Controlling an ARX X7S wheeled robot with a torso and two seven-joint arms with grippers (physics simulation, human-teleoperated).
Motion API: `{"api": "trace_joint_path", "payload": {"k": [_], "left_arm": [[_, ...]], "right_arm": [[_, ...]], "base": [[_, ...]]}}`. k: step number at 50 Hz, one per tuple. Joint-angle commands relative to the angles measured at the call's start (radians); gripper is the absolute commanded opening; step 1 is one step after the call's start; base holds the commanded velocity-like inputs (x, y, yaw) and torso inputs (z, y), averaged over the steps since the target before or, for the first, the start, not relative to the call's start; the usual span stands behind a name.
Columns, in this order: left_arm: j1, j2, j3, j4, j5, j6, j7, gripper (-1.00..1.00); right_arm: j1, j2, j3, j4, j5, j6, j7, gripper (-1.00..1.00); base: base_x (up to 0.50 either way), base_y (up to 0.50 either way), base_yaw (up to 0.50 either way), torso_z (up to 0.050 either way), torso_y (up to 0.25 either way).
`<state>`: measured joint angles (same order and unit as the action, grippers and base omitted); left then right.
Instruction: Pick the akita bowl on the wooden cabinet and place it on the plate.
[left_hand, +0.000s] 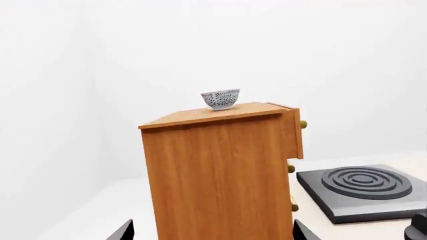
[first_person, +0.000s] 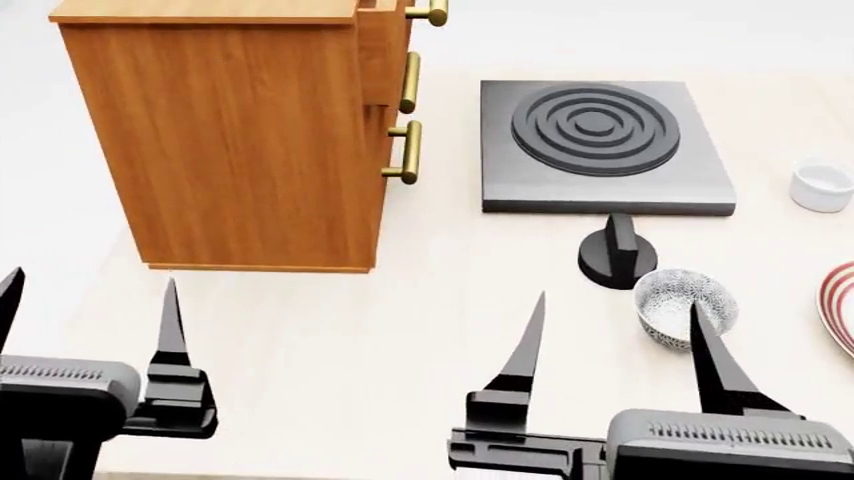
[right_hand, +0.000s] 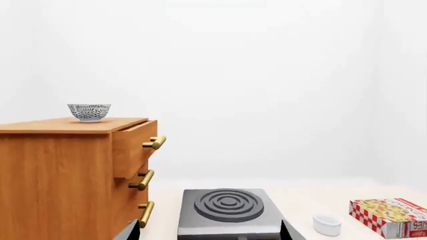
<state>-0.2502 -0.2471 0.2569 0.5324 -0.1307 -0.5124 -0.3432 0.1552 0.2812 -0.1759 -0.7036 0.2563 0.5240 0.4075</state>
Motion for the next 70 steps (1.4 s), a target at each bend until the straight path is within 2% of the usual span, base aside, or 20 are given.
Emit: {"api": "trace_joint_path", "payload": {"k": [1,11,13,19,29,48,70], "left_arm": [[-0.095,-0.013,-0.001,0.105,-0.021,-0.14,0.004,1.0],[-0.3,-0.007,0.014,0.217,-0.059,-0.415,0.015,1.0],[-0.385,0.002,0.008,0.248,-0.081,-0.516,0.022,1.0],[-0.545,0.034,-0.012,0.296,-0.128,-0.693,0.033,1.0],[-0.692,0.063,-0.037,0.341,-0.162,-0.84,0.036,1.0],[-0.746,0.066,0.008,0.362,-0.176,-0.872,0.018,1.0],[-0.8,0.078,-0.021,0.404,-0.209,-0.941,0.013,1.0]], "right_arm": [[0.043,0.01,-0.012,-0.07,-0.004,0.056,0.021,1.0],[0.037,0.023,-0.05,-0.072,-0.047,0.038,0.035,1.0],[0.03,0.027,-0.036,-0.081,-0.035,0.033,0.032,1.0],[0.018,0.039,-0.05,-0.091,-0.052,0.011,0.031,1.0],[0.012,0.051,-0.057,-0.11,-0.069,0.003,0.041,1.0],[0.005,0.066,-0.079,-0.14,-0.079,-0.019,0.041,1.0],[0.009,0.071,-0.081,-0.153,-0.066,-0.014,0.045,1.0]], "base": [[0.0,0.0,0.0,0.0,0.0],[0.0,0.0,0.0,0.0,0.0],[0.0,0.0,0.0,0.0,0.0],[0.0,0.0,0.0,0.0,0.0],[0.0,0.0,0.0,0.0,0.0],[0.4,0.0,0.0,0.0,0.0],[0.5,0.0,0.0,0.0,0.0]]}}
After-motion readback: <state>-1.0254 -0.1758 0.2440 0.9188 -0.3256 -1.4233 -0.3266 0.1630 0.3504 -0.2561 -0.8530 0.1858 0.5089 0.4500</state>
